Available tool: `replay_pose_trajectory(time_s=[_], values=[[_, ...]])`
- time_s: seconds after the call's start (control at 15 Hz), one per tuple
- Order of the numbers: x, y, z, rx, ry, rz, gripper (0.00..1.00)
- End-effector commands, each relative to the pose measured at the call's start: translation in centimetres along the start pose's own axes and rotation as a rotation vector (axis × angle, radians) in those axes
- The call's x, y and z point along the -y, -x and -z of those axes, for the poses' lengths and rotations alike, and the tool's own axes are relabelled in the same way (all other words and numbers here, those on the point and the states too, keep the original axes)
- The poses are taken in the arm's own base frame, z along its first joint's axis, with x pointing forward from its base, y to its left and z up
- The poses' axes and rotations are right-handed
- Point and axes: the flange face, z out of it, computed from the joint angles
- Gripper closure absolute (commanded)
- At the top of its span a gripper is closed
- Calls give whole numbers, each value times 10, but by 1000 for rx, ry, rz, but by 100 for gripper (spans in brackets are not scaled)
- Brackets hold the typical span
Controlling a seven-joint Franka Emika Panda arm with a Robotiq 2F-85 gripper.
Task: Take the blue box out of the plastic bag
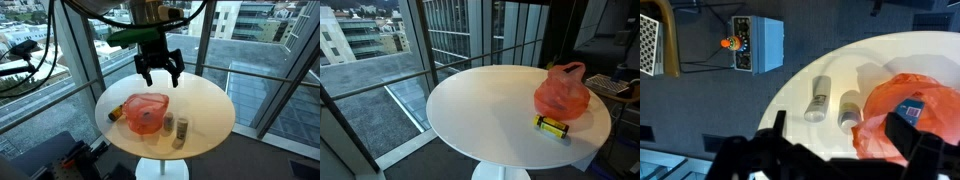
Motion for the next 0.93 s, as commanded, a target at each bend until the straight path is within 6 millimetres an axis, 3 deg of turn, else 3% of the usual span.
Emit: replay_pose_trajectory(time_s=[0.0,0.4,0.87], values=[[0,0,1,-1,0,-1,0],[3,-2,3,-7,-6,6,0],[52,-29,6,-48,-15,38,0]])
